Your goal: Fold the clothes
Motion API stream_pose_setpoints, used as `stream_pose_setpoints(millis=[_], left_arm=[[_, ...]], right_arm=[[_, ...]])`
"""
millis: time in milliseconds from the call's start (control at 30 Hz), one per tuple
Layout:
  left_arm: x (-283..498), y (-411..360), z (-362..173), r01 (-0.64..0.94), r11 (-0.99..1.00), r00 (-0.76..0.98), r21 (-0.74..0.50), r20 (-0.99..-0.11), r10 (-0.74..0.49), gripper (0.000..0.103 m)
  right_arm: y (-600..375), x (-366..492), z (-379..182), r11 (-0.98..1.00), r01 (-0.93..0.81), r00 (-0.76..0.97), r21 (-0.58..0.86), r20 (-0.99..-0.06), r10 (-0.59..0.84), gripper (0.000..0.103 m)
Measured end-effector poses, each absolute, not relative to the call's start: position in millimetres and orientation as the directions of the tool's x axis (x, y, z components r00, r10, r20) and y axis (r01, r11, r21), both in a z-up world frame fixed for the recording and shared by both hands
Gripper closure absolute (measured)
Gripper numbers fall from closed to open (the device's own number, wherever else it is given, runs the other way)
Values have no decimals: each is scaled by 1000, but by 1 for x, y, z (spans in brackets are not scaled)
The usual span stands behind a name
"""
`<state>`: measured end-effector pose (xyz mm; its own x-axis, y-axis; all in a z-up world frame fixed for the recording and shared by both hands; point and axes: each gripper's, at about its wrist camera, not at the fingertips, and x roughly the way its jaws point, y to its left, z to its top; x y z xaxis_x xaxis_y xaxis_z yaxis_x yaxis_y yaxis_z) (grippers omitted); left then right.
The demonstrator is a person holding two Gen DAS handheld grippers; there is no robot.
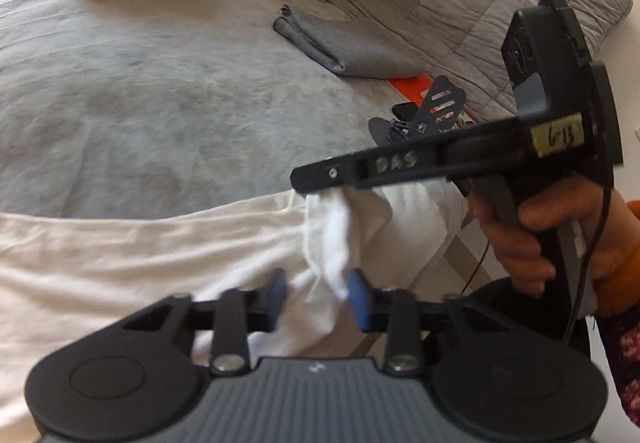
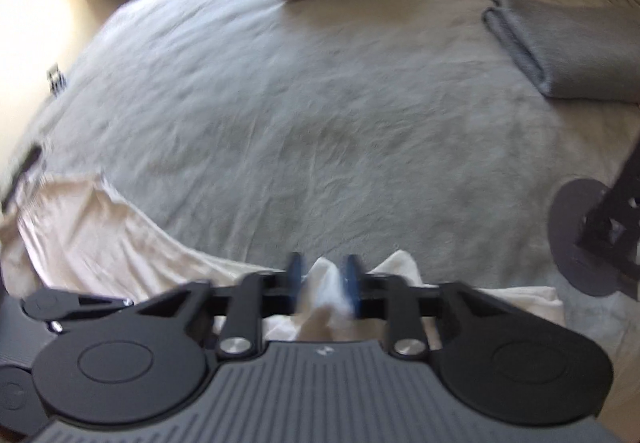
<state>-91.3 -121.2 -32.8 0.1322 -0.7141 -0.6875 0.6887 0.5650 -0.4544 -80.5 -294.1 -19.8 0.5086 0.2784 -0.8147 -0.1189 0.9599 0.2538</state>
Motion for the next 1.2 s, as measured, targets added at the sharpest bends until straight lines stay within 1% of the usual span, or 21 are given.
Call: stream_pose_setpoints(millis=[33, 233, 300, 467, 600, 633, 667, 700, 767, 800, 833, 900, 1033, 1167, 1200], left_arm=[[-92, -123, -32, 689, 563, 132, -457, -684, -717, 100], [-102, -120, -14, 736, 498, 120, -459, -636, -763, 101], [-105, -122, -10, 756, 467, 91, -459, -633, -769, 101], [-115, -134, -17, 797, 423, 14, -431, -687, -726, 100], [-118, -139, -33, 796, 417, -59, -438, -742, -668, 100], [-119, -140, -35, 794, 414, -75, -444, -749, -659, 99], [-120, -139, -37, 794, 408, -90, -451, -751, -655, 97], [-122, -139, -38, 793, 403, -104, -458, -752, -651, 94], [-122, -137, -37, 793, 398, -106, -461, -748, -655, 85], [-121, -137, -36, 792, 400, -99, -461, -743, -661, 82], [-119, -136, -35, 788, 407, -87, -462, -737, -670, 77], [-113, -135, -32, 773, 429, -59, -468, -726, -685, 75], [-98, -136, -28, 741, 474, -3, -475, -709, -705, 75], [-87, -138, -24, 722, 511, 44, -466, -706, -707, 75], [-85, -137, -23, 718, 519, 54, -464, -706, -706, 74]], right_arm=[[-294, -82, -20, 964, -118, 517, 239, -814, 265, 99], [-318, -112, 20, 971, -86, 644, 223, -732, 225, 99], [-326, -125, 29, 972, -72, 652, 224, -727, 216, 99], [-339, -148, 24, 979, -1, 572, 205, -803, 169, 99], [-339, -159, 13, 984, -18, 479, 178, -862, 165, 99], [-338, -161, 13, 988, -20, 473, 154, -869, 146, 98], [-338, -163, 12, 991, -21, 468, 133, -874, 127, 94], [-339, -165, 13, 992, -17, 471, 124, -874, 118, 87], [-344, -165, 14, 990, -2, 486, 141, -865, 124, 86], [-346, -165, 15, 987, 3, 495, 162, -857, 140, 82], [-348, -164, 15, 984, 8, 505, 181, -850, 152, 73], [-347, -157, 15, 981, 15, 523, 191, -838, 155, 63], [-338, -139, 4, 973, 17, 530, 232, -827, 188, 63], [-327, -126, -13, 980, 12, 522, 199, -837, 163, 63], [-328, -126, -16, 982, 7, 522, 188, -838, 157, 68]])
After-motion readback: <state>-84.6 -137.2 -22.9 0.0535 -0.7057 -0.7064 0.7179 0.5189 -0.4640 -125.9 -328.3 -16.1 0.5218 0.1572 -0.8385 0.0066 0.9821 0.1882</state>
